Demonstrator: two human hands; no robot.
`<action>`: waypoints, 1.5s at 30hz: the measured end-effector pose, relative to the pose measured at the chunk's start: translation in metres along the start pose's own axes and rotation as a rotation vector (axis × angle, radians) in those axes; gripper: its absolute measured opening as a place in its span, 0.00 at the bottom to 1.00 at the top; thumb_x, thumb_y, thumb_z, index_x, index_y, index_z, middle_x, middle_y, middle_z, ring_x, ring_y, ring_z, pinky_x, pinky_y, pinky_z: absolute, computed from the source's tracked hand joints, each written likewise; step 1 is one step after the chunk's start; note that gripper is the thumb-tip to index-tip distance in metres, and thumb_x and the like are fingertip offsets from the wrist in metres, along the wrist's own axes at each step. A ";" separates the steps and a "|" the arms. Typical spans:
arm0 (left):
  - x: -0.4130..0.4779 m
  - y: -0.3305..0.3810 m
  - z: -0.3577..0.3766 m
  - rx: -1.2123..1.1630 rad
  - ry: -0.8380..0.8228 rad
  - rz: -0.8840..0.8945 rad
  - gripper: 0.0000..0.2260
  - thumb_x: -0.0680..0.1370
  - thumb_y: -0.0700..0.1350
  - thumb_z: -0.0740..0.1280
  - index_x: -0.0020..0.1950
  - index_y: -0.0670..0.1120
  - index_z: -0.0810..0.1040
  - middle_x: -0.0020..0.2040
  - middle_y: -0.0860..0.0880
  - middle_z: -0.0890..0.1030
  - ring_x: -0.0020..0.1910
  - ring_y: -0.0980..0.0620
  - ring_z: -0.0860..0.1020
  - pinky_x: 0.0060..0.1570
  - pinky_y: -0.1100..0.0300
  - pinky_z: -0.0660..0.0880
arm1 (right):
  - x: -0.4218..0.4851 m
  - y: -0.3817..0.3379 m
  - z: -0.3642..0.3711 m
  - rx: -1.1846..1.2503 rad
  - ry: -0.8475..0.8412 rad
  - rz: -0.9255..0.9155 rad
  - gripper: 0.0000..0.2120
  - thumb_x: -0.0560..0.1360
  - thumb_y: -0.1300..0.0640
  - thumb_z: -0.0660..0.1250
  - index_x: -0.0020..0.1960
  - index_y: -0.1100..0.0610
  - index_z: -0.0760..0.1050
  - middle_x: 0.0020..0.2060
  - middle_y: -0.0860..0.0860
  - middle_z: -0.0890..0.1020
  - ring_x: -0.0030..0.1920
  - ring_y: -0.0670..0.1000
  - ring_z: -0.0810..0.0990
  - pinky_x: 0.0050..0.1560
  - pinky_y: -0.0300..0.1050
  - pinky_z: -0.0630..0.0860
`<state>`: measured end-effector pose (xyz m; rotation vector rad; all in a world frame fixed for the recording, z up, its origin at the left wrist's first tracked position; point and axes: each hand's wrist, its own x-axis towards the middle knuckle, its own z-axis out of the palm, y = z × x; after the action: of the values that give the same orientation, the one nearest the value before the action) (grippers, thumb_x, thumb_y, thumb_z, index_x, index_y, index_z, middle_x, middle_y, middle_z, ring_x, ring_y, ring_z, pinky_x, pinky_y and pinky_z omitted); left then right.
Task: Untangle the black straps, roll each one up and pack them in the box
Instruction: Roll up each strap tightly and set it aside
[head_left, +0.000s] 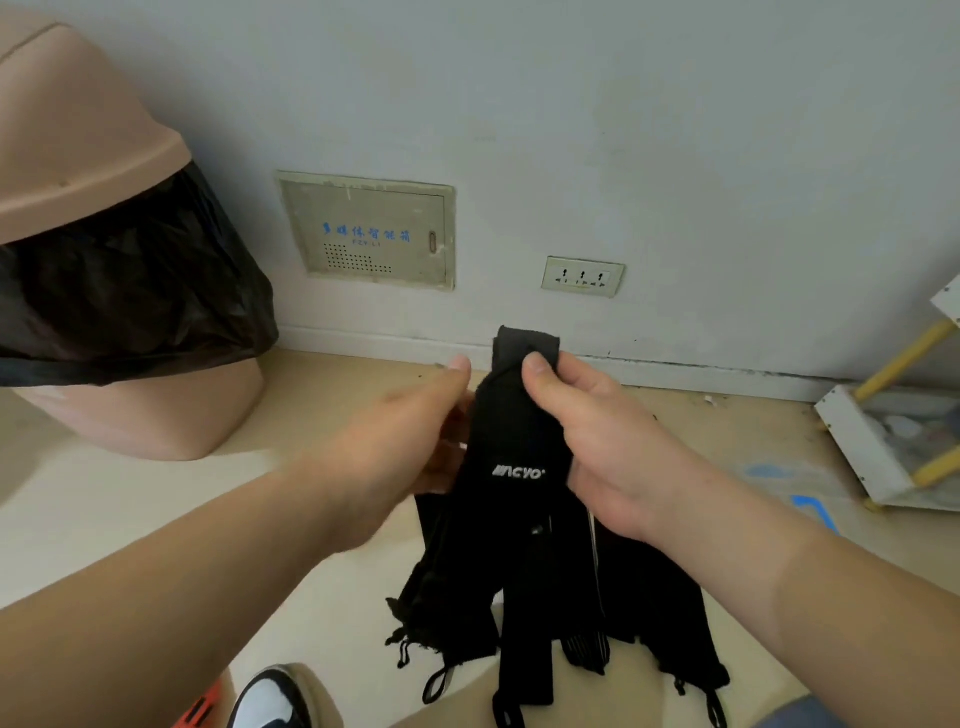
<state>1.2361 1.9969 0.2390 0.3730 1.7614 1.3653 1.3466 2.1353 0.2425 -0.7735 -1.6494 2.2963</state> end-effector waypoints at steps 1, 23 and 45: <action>-0.003 -0.006 0.008 0.049 -0.038 0.000 0.23 0.83 0.67 0.58 0.58 0.54 0.86 0.55 0.49 0.88 0.55 0.44 0.87 0.64 0.44 0.80 | 0.003 0.000 -0.002 0.006 0.057 0.000 0.11 0.87 0.51 0.64 0.61 0.52 0.83 0.52 0.53 0.90 0.51 0.54 0.90 0.50 0.51 0.85; -0.005 -0.002 0.035 0.044 0.173 0.173 0.11 0.86 0.51 0.62 0.61 0.49 0.81 0.54 0.48 0.87 0.56 0.48 0.86 0.61 0.45 0.82 | 0.002 -0.005 -0.016 -0.046 -0.130 0.318 0.33 0.84 0.31 0.54 0.69 0.53 0.82 0.62 0.54 0.87 0.59 0.54 0.87 0.61 0.54 0.79; -0.014 -0.024 0.031 0.132 -0.016 0.093 0.10 0.88 0.48 0.60 0.61 0.56 0.81 0.52 0.56 0.88 0.51 0.57 0.87 0.48 0.63 0.80 | 0.025 0.010 -0.005 -0.282 0.188 0.145 0.29 0.75 0.31 0.64 0.66 0.49 0.78 0.60 0.53 0.86 0.59 0.58 0.86 0.63 0.60 0.82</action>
<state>1.2744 1.9992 0.2222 0.5422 1.8454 1.3097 1.3296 2.1469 0.2250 -1.1655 -1.9060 2.0266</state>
